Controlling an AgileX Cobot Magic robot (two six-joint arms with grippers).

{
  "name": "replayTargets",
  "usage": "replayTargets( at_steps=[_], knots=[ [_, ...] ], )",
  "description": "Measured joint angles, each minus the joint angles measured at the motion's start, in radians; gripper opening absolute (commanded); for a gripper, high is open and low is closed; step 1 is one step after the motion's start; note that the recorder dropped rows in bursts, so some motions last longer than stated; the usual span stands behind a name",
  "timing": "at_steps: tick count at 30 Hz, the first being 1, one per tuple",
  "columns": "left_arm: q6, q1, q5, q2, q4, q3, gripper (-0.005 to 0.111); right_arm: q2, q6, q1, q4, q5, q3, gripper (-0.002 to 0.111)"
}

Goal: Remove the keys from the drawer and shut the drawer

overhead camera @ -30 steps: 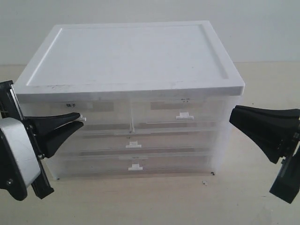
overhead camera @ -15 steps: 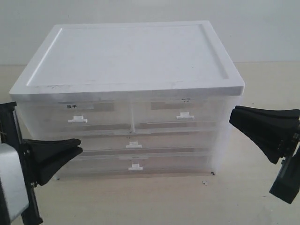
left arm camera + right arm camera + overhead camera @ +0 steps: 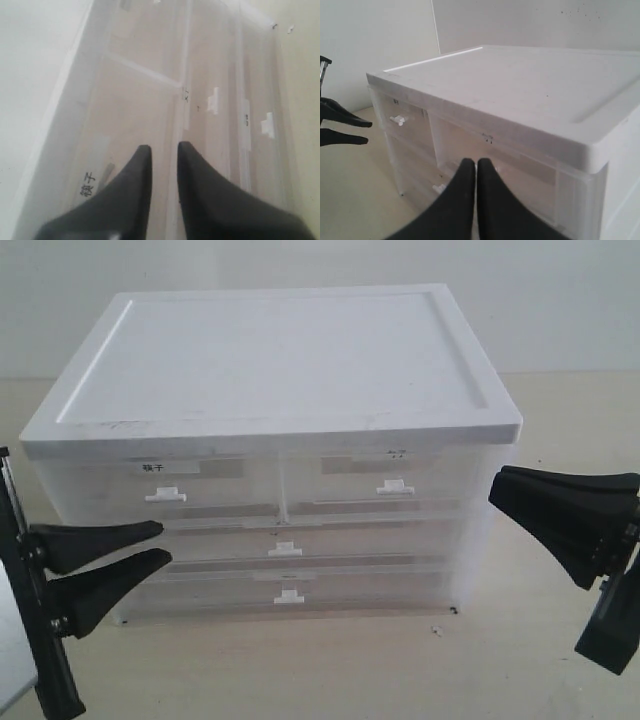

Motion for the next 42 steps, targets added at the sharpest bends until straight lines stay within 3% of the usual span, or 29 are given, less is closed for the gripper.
replayTargets(
  at_steps=[2, 12, 15, 19, 24, 35, 42],
  knots=[
    [0.009, 0.000, -0.004, 0.017, -0.014, -0.016, 0.036, 0.000, 0.000, 0.000, 0.000, 0.000, 0.000, 0.000],
    [0.234, 0.000, -0.064, 0.124, -0.137, -0.041, 0.034, 0.000, 0.000, 0.000, 0.000, 0.000, 0.000, 0.000],
    [0.260, 0.000, -0.077, 0.173, -0.151, -0.059, 0.025, 0.000, 0.000, 0.000, 0.000, 0.000, 0.000, 0.000],
    [0.341, 0.000, -0.125, 0.222, -0.187, -0.070, 0.004, 0.000, 0.000, 0.000, 0.000, 0.000, 0.000, 0.000],
    [0.446, -0.002, -0.142, 0.231, -0.233, -0.073, 0.005, 0.000, 0.000, 0.000, 0.000, 0.000, 0.000, 0.000],
    [0.428, -0.002, -0.143, 0.168, -0.262, -0.017, 0.005, 0.000, 0.000, 0.000, 0.000, 0.000, 0.000, 0.000],
    [0.307, -0.002, -0.091, 0.071, -0.153, 0.007, 0.005, 0.000, 0.000, 0.000, 0.000, 0.000, 0.000, 0.000]
  ],
)
